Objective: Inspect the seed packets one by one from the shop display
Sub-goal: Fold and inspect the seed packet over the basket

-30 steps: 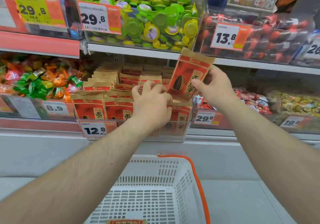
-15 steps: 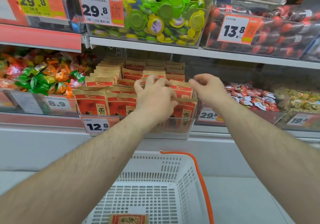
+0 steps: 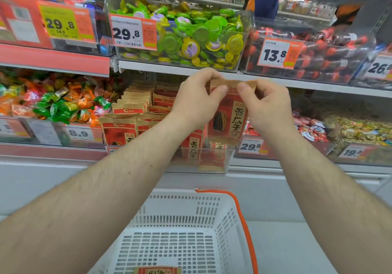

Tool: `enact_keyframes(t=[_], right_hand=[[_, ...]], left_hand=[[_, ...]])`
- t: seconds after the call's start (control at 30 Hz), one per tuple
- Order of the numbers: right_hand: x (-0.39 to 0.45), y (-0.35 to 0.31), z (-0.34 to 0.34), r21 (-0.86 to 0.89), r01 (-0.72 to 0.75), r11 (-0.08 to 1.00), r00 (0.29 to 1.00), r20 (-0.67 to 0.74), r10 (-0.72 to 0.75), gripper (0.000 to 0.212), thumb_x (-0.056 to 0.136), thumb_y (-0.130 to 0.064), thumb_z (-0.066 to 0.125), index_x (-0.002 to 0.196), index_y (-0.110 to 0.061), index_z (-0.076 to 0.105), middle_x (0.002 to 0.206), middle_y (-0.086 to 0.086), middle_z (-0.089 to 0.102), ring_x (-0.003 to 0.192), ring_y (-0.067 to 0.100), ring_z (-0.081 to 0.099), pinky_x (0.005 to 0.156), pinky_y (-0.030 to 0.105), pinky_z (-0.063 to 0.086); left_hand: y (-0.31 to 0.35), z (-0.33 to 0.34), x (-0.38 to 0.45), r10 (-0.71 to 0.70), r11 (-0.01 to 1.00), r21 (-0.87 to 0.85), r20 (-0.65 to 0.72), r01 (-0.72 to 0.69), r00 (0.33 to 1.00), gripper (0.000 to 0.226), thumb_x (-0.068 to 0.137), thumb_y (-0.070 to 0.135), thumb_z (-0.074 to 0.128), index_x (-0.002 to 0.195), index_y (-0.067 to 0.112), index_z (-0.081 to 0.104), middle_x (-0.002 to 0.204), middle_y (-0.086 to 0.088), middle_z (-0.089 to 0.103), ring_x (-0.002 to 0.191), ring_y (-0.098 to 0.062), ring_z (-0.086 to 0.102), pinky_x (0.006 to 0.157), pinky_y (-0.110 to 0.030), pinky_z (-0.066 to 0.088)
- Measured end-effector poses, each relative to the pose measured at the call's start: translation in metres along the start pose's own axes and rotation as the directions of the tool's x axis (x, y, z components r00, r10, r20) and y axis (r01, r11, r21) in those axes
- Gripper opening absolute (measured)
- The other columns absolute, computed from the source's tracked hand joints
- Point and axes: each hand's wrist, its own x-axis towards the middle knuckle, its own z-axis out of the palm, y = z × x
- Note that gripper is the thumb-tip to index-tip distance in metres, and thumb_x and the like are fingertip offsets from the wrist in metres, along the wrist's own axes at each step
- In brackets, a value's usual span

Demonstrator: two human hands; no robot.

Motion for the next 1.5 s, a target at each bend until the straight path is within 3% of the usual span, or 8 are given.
enact_keyframes(t=[0.17,0.3,0.43,0.53,0.77,1.1,1.27,1.5], right_hand=[[-0.013,-0.028,0.001,0.175,-0.075,0.982,0.997,0.046,0.068,0.033,0.091,-0.032,0.063,0.081,-0.001,0.067,0.084,0.027,0.068,0.068,0.019,0.059,0.063,0.048,0.053],[-0.050,-0.024,0.013,0.209,-0.242,0.948,0.962,0.179,0.206,0.021,0.095,-0.023,0.063,0.082,-0.010,0.072,0.075,0.012,0.073,0.065,0.018,0.067,0.057,0.042,0.055],[-0.089,-0.009,0.030,0.183,-0.435,0.881,0.877,0.306,0.370,0.031,0.094,-0.029,0.064,0.080,-0.003,0.070,0.073,0.012,0.073,0.064,0.017,0.067,0.058,0.042,0.054],[-0.111,0.002,0.040,0.165,-0.499,0.851,0.840,0.331,0.429,0.035,0.096,-0.027,0.061,0.081,0.004,0.068,0.059,0.002,0.062,0.048,0.005,0.053,0.050,0.025,0.042],[-0.134,0.013,0.045,0.195,-0.633,0.750,0.742,0.431,0.514,0.035,0.096,-0.025,0.060,0.071,-0.001,0.065,0.058,0.006,0.061,0.051,0.016,0.050,0.054,0.030,0.041],[-0.133,0.017,0.040,0.259,-0.663,0.702,0.739,0.372,0.561,0.035,0.097,-0.027,0.058,0.081,0.004,0.065,0.064,0.013,0.062,0.051,0.018,0.049,0.055,0.030,0.044],[-0.133,0.015,0.033,0.181,-0.642,0.745,0.724,0.462,0.511,0.029,0.096,-0.032,0.059,0.089,-0.005,0.070,0.072,0.007,0.065,0.056,0.016,0.050,0.055,0.028,0.040],[-0.143,0.014,0.029,-0.070,-0.617,0.784,0.514,0.719,0.468,0.013,0.093,-0.017,0.065,0.102,-0.013,0.072,0.088,0.011,0.074,0.068,0.017,0.059,0.059,0.028,0.043]], left_hand=[[0.017,-0.025,-0.024,-0.217,0.835,-0.497,0.097,0.236,0.971,0.008,0.095,0.011,0.065,0.088,0.016,0.064,0.073,0.004,0.070,0.063,-0.006,0.064,0.059,-0.022,0.053],[0.002,-0.041,-0.066,-0.386,0.747,-0.484,0.243,0.456,0.890,0.012,0.097,0.018,0.061,0.092,0.011,0.068,0.072,0.000,0.072,0.063,-0.012,0.069,0.054,-0.023,0.052],[-0.024,-0.045,-0.101,-0.538,0.640,-0.470,0.290,0.607,0.792,0.015,0.093,0.019,0.064,0.097,0.006,0.071,0.086,-0.009,0.075,0.077,-0.023,0.071,0.072,-0.039,0.058],[-0.038,-0.045,-0.121,-0.601,0.580,-0.454,0.321,0.676,0.732,0.016,0.093,0.017,0.064,0.096,0.003,0.069,0.083,-0.009,0.074,0.074,-0.022,0.070,0.071,-0.039,0.060],[-0.055,-0.048,-0.146,-0.620,0.506,-0.460,0.394,0.730,0.678,0.016,0.082,0.022,0.068,0.085,0.006,0.066,0.076,-0.010,0.071,0.067,-0.020,0.068,0.065,-0.036,0.059],[-0.058,-0.040,-0.160,-0.553,0.506,-0.382,0.545,0.774,0.630,0.017,0.092,0.014,0.063,0.107,0.008,0.068,0.092,-0.009,0.075,0.077,-0.021,0.070,0.067,-0.035,0.058],[-0.061,-0.040,-0.158,-0.575,0.507,-0.421,0.485,0.752,0.659,0.009,0.095,0.017,0.061,0.097,0.014,0.069,0.084,-0.007,0.075,0.070,-0.020,0.069,0.061,-0.030,0.056],[-0.063,-0.043,-0.154,-0.617,0.459,-0.521,0.397,0.720,0.680,0.016,0.097,0.021,0.058,0.104,0.014,0.070,0.097,-0.010,0.076,0.079,-0.024,0.071,0.072,-0.040,0.058]])
